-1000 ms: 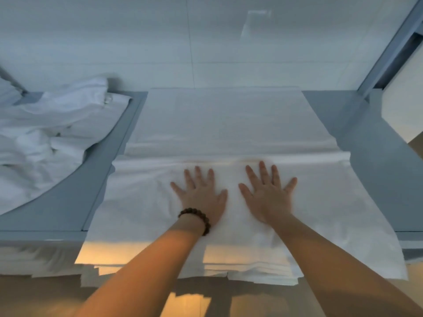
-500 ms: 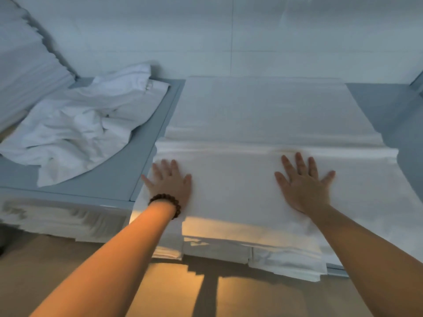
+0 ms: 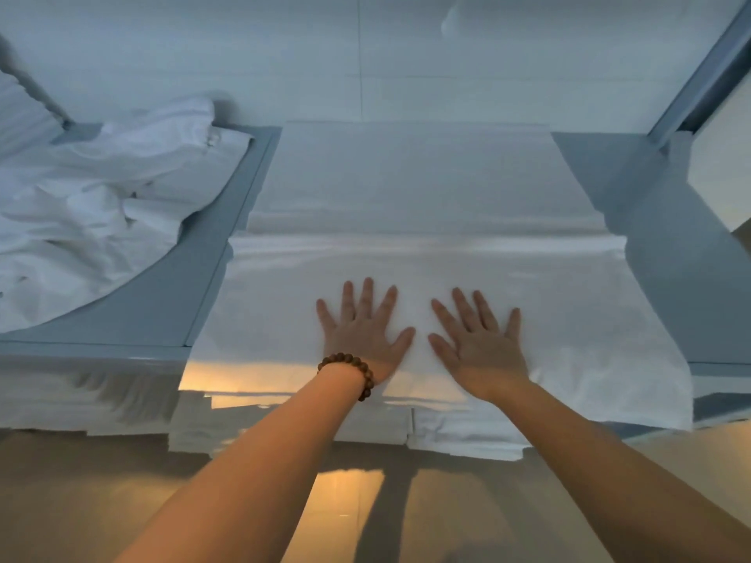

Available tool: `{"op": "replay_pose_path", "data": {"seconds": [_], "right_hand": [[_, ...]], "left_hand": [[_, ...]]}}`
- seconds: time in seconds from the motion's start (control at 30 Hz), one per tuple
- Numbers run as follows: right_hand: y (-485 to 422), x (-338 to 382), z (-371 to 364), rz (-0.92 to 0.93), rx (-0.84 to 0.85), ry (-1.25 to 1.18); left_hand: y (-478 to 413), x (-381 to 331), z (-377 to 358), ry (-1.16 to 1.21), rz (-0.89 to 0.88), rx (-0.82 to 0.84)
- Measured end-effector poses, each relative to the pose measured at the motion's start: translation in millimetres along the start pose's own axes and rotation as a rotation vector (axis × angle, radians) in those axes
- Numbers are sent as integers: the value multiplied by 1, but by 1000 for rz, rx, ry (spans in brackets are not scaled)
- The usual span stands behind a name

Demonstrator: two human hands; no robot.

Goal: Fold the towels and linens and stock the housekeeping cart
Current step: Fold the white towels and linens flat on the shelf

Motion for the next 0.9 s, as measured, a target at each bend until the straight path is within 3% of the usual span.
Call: {"op": "replay_pose_path", "data": {"seconds": [0.23,0.37,0.6,0.73,0.9], "right_hand": [[-29,-4,10,6,70,-24],[9,-30,8,-112,24,-6],[-17,-48,6,-84,-9,-17],[-32,-59,7,-69,30,3],[-8,-55,13,-9,85,-68]], "left_hand": [[-18,3,2,-21,-12,24],[-30,8,4,-39,-41,25],[-51,6,6,-25,-50,90],[-13,-4,6,29,-179,134],[44,23,4,-120,-276,55]]}}
Point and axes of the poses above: each hand's wrist, its own y-axis away from the middle knuckle, its own z-axis out of the back of the hand, x = y × z, the point moved 5 cm from there along -y, towards the middle knuckle, and after that the axes turned 13 degrees about -x, right-handed, at the moved point
